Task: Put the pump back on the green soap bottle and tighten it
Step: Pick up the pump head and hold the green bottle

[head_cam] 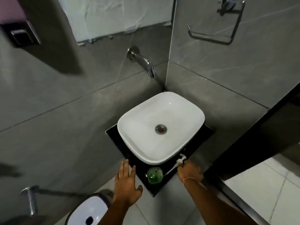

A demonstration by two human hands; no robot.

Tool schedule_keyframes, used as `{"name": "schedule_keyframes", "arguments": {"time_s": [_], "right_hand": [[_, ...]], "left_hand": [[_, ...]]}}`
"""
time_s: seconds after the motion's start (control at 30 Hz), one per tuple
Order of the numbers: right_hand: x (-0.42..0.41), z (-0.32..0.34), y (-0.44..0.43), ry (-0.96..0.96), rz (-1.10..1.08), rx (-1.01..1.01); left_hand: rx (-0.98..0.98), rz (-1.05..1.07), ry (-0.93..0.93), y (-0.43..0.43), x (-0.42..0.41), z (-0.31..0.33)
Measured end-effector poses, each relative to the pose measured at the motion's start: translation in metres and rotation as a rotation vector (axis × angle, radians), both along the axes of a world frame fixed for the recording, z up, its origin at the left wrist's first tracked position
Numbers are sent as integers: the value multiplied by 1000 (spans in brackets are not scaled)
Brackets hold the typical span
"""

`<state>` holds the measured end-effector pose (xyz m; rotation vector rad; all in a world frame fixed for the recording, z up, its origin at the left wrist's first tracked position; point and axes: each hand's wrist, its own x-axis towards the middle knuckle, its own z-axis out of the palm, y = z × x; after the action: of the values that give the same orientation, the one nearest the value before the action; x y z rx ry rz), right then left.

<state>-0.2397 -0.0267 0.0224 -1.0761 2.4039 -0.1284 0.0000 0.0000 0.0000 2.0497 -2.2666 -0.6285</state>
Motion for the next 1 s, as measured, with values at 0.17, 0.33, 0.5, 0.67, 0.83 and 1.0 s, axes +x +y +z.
{"name": "schedule_keyframes", "arguments": {"time_s": [0.17,0.33,0.5,0.67,0.83,1.0], "right_hand": [[-14,-34,-29,-293,-224,72],[-15,-55,-42,-316,-351,68],[-17,-66,-45,-424,-492,-13],[-19,-33,-14,-552,-622,-401],[3,25,44,-500,-351,-794],[37,50,51,-394,-95,-937]], "left_hand": [[146,63,158,-1,-17,-27],[137,88,290,-12,-26,-36],[108,123,378,-15,-30,-42],[86,128,414,-19,-27,-47],[78,102,400,-20,-25,-49],[62,91,365,-21,-24,-54]]}}
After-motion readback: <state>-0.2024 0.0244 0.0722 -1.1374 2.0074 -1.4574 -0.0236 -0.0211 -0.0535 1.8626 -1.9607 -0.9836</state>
